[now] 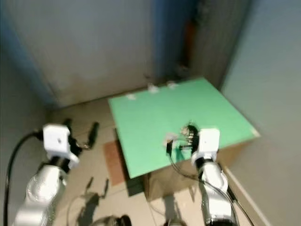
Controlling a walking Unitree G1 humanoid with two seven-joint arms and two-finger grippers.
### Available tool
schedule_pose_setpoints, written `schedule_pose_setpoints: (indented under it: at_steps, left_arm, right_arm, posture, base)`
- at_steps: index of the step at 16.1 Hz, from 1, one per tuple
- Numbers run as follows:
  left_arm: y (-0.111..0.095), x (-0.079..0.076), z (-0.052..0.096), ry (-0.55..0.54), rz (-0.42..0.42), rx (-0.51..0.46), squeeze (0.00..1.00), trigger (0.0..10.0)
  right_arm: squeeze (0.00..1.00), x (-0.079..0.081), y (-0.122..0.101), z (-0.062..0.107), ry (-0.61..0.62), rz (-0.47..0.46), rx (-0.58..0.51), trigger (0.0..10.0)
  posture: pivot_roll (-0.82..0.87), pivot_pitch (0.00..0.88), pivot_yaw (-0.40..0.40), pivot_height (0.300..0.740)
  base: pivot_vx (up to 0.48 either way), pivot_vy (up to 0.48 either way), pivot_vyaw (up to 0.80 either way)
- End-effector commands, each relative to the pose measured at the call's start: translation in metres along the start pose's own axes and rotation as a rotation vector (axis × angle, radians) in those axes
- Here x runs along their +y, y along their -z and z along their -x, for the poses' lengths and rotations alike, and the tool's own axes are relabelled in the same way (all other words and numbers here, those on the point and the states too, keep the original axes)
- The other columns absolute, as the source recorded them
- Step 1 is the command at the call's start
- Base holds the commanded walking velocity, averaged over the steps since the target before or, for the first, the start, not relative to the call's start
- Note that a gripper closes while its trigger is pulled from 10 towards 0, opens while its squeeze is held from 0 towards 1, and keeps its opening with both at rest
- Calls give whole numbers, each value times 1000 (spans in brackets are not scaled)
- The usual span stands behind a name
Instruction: Hang keys on a hook
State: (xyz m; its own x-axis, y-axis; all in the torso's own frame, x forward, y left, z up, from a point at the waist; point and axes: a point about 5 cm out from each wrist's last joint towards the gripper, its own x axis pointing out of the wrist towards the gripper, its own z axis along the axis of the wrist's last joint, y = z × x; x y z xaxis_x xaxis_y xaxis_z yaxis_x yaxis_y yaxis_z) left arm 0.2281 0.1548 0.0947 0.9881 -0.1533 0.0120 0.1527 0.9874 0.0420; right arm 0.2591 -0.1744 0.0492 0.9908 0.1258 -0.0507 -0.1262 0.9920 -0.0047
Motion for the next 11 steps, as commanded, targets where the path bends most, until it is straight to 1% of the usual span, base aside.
schedule_pose_setpoints:
  at_steps: [1, 2, 5, 6, 7, 8, 11]
  left_arm:
    - [5, -5, -2, 24, -10, 13, 0, 10000]
    - [6, -7, -5, 22, 10, 23, 0, 10000]
    - [3, -5, -16, 45, -18, 15, 0, 10000]
    - [2, -4, -18, 49, -23, 15, 0, 10000]
    - [3, -3, -22, 56, -28, 15, 0, 10000]
    - [4, -6, -28, 87, -35, 18, 0, 10000]
    - [4, -10, -35, 141, -47, 25, 0, 10000]
  right_arm:
    - [0, 11, -10, -1, -56, 24, -42, 0]
    - [0, 13, -10, -1, -72, 25, -37, 0]
    - [0, 15, -13, 1, -87, 50, -43, 0]
    - [0, 15, -14, 0, -85, 50, -42, 0]
    - [0, 13, -15, -1, -81, 44, -36, 0]
    - [0, 13, -15, -2, -80, 45, -34, 0]
    - [0, 13, -14, -2, -68, 32, -26, 0]
  posture:
    - [-190, 0, 68, 740]
    - [-191, 0, 68, 740]
    - [-209, 0, 71, 740]
    - [-209, 0, 71, 740]
    - [-214, 0, 77, 740]
    - [-214, 0, 77, 740]
    - [-234, 0, 100, 740]
  base:
    - [0, 0, 0]
    - [0, 0, 0]
    - [0, 0, 0]
    - [0, 0, 0]
    - [0, 0, -744]
    - [0, 0, -738]
    - [0, 0, -740]
